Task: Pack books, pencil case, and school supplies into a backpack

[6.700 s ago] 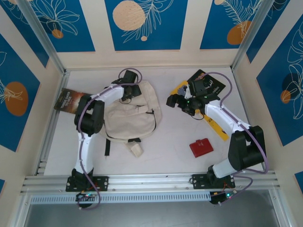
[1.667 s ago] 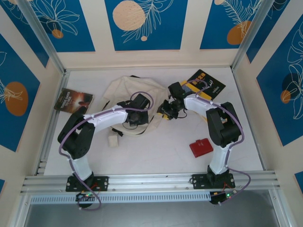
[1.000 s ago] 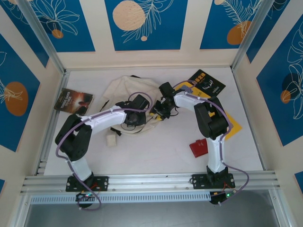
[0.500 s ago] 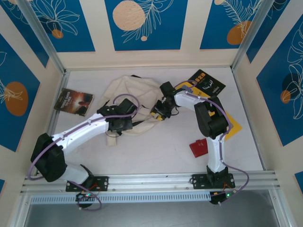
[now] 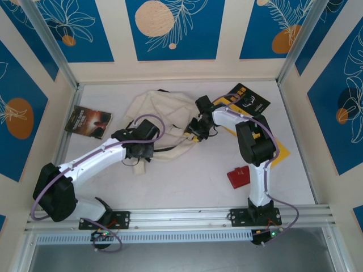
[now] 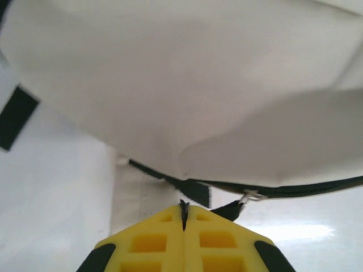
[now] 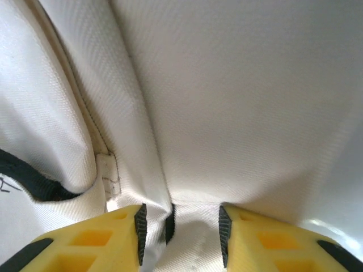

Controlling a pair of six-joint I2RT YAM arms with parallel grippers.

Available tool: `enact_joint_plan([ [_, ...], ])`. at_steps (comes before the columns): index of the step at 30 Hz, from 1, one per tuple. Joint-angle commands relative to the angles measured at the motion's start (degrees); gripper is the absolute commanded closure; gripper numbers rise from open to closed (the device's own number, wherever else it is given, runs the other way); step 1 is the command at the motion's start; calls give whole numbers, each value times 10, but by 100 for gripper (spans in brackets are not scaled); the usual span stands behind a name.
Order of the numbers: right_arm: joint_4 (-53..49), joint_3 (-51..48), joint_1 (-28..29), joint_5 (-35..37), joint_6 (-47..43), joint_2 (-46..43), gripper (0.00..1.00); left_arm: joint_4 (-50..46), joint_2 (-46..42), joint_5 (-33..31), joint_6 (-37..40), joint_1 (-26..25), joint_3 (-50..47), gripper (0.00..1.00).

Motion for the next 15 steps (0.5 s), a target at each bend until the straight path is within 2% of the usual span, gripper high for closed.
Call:
enact_joint_plan([
  [1, -13, -37, -9, 7, -5, -93, 51, 54, -1, 81, 44, 0, 6, 100],
  [4, 9, -100, -13, -15, 23, -155, 43, 83, 16, 112, 45, -22, 19, 100],
  [11, 92, -243, -19, -94, 119, -253, 33, 137, 77, 149, 38, -92, 85, 100],
  [15, 139, -289, -19, -121, 155, -280, 27, 160, 116, 159, 25, -119, 124, 100],
])
